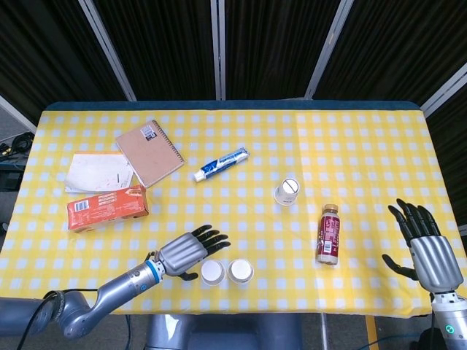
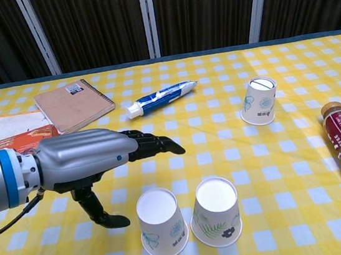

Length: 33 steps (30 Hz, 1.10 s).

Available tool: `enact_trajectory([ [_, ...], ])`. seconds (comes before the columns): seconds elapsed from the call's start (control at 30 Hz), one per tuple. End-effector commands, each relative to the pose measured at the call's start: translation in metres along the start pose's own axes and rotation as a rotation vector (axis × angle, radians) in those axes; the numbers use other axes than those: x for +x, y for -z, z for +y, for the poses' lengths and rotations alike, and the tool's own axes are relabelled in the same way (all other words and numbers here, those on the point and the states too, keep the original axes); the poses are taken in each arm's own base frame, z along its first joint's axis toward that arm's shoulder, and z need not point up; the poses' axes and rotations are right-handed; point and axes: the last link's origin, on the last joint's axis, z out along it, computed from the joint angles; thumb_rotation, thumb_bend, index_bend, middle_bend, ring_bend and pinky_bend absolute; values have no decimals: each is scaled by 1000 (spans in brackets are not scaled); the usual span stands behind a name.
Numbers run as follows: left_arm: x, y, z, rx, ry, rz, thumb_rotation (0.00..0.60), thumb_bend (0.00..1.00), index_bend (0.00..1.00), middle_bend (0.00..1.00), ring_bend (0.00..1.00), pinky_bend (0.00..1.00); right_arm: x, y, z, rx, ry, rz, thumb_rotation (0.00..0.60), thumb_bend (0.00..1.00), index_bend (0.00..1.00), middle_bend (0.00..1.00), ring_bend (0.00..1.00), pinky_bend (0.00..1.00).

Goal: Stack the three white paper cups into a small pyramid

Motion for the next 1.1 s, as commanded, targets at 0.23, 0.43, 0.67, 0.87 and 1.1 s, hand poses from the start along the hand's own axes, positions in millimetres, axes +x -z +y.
enact_trajectory([
  [0.23, 3, 59, -44, 245, -4, 155, 600, 258, 0, 0, 0, 0, -3, 0, -1, -2, 12, -4, 600, 107, 2, 0, 0, 0],
  [0.43, -4, 142, -84, 559, 11, 309, 600, 257, 0, 0, 0, 0, -16, -7, -7, 12, 36, -45, 600, 106, 2, 0, 0, 0],
  [0.67, -1, 200, -104, 748, -10, 418, 600, 256, 0, 0, 0, 0, -16, -32, -25, 50, 37, -39, 600, 106, 5, 0, 0, 0],
  [0.87, 8, 214, -107, 769, 6, 463, 600, 256, 0, 0, 0, 0, -8, -66, -55, 102, 24, -19, 600, 107, 43, 0, 0, 0],
  [1.1, 10, 220, -110, 781, 31, 464, 600, 255, 0, 0, 0, 0, -13, -105, -87, 145, 46, -75, 600, 112, 129, 0, 0, 0],
])
